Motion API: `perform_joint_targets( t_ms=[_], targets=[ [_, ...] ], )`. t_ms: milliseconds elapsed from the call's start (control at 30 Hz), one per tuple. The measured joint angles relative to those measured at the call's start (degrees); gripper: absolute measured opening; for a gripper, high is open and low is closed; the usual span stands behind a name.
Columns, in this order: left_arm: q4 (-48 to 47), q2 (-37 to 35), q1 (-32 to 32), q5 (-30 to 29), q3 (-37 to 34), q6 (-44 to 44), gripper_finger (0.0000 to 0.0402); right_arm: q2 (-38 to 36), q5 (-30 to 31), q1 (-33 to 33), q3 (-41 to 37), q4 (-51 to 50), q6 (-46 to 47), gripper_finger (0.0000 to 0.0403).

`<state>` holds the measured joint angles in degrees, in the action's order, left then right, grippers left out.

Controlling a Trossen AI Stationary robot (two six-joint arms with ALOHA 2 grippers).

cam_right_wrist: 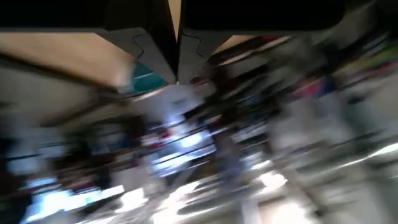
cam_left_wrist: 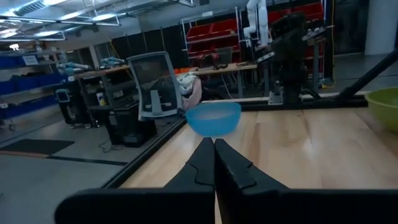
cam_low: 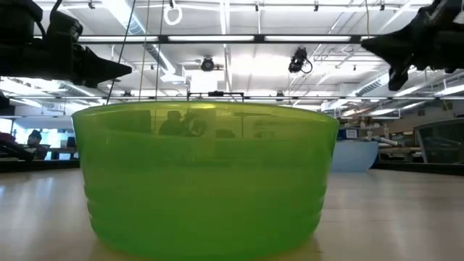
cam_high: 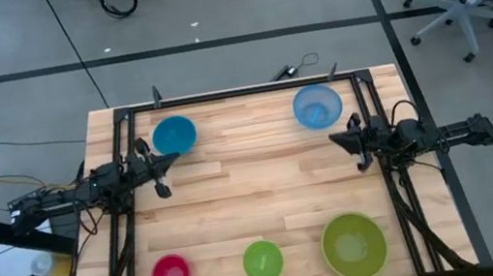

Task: Nest bowls inside each other
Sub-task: Stack the light blue bowl on top of the light green bowl

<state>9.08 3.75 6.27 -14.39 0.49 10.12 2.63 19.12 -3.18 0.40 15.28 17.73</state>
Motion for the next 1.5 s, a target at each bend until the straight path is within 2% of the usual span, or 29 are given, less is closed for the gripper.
perform_joint_targets(
  t_ms=[133,233,300,467,567,700,867,1000,1067,1167,1300,1400,1500],
  targets=[
    [2.66,0.01,0.03,-0.11,0.0,-4.82,0.0,0.05,12.67,0.04,0.0,4.96,8.83,0.0018],
    [7.17,0.0,0.02,-0.13,0.0,-14.34,0.0,0.37,24.05,0.05,0.0,6.6,16.12,0.0018],
    [10.25,0.0,0.02,-0.13,0.0,-22.07,0.0,0.35,27.12,0.09,0.0,6.57,19.13,0.0018],
    [14.86,-0.03,0.02,-0.13,0.01,-38.72,0.0,1.15,21.16,0.04,0.0,8.18,23.69,0.0018],
    [15.19,-0.02,0.19,-1.14,0.29,-40.38,0.0,4.01,17.73,0.04,0.59,10.59,26.31,0.0018],
    [12.69,0.46,0.21,-0.76,3.13,-40.51,0.0,11.27,16.96,-0.07,5.72,11.07,26.3,0.0014],
    [-3.42,4.27,0.21,3.99,9.87,-40.51,0.0012,24.53,18.07,-0.07,14.18,10.85,24.01,0.0016],
    [-17.21,8.94,0.19,8.11,16.1,-38.91,0.0054,34.7,15.81,-0.07,20.01,10.65,17.3,0.0025],
    [-22.93,11.35,0.19,8.14,18.77,-37.68,0.0081,38.71,16.73,-0.08,22.36,9.26,17.22,0.0028],
    [-28.97,14.43,0.3,8.07,21.69,-37.51,0.0122,43.35,21.46,0.72,26.48,0.6,22.45,0.0029],
    [-31.11,17.52,0.3,8.06,23.14,-38.92,0.0163,49.46,22.46,3.66,33.2,-19.07,31.28,0.0029],
    [-30.69,19.06,0.28,8.07,23.61,-40.62,0.0181,55.0,18.16,7.25,39.1,-31.08,33.51,0.003],
    [-30.72,20.01,0.35,7.77,23.62,-40.37,0.0189,60.75,11.58,11.53,44.91,-40.3,30.12,0.0041]
  ],
)
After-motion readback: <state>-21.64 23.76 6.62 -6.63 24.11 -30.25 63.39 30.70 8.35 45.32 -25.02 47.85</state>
